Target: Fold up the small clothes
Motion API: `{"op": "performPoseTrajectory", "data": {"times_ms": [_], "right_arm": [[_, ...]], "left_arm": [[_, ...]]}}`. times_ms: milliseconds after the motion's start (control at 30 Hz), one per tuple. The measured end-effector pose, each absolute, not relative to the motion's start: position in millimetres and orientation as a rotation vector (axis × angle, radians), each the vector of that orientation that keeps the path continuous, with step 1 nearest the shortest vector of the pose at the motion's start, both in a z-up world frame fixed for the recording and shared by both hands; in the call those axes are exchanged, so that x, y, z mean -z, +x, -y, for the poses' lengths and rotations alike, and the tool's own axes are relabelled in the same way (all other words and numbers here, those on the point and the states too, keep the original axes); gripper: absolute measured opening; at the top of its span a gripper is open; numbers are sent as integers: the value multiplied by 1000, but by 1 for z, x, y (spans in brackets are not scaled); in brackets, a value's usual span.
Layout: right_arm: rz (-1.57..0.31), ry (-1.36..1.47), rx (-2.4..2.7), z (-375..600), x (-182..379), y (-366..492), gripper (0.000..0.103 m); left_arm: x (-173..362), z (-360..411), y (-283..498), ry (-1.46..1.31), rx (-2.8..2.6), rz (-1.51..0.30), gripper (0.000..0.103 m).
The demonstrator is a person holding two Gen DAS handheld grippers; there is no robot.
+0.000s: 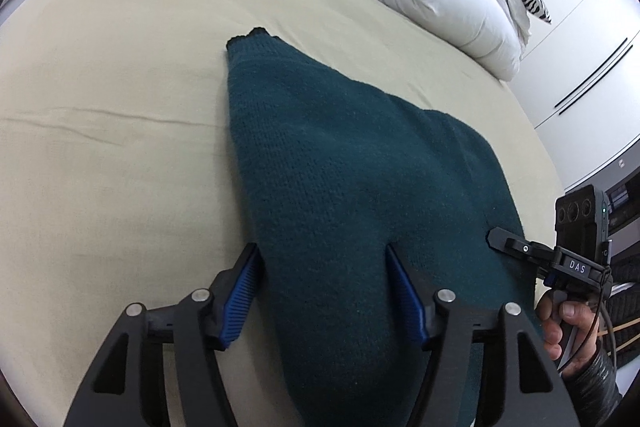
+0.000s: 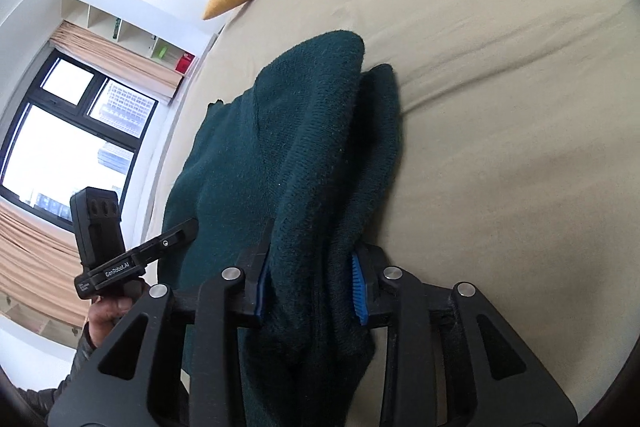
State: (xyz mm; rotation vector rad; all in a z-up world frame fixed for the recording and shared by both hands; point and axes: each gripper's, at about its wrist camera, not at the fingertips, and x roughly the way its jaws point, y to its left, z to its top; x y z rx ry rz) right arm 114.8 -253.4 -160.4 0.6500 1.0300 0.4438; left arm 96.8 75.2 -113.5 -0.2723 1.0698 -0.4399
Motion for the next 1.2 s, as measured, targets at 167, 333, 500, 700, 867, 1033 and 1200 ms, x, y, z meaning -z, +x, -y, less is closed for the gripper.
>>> {"op": "performPoseTrajectory", "data": {"times_ms": [167, 333, 500, 700, 867, 1033, 1200], "right_arm": [[-974, 562, -302, 266, 138, 92, 53], [-911, 507, -53, 293, 109, 59, 58], [-711, 395, -12, 292, 49, 19, 58], [-475, 274, 33, 245, -21, -18, 94], [-293, 163, 86, 232, -85, -53, 103], [-270, 79, 44, 219, -126, -81, 103], [-461, 55, 45, 204, -104, -71, 103]], "left_arm": [[91, -75, 71, -202, 377, -978, 68], [51, -80, 24, -127, 273, -800, 80], [-3, -76, -32, -37, 153, -505, 103], [-62, -73, -78, 33, 35, -299, 103], [-106, -70, -101, 41, 29, -248, 103], [-86, -70, -87, 9, 30, -383, 103], [-19, -68, -52, -67, 81, -660, 103]]}}
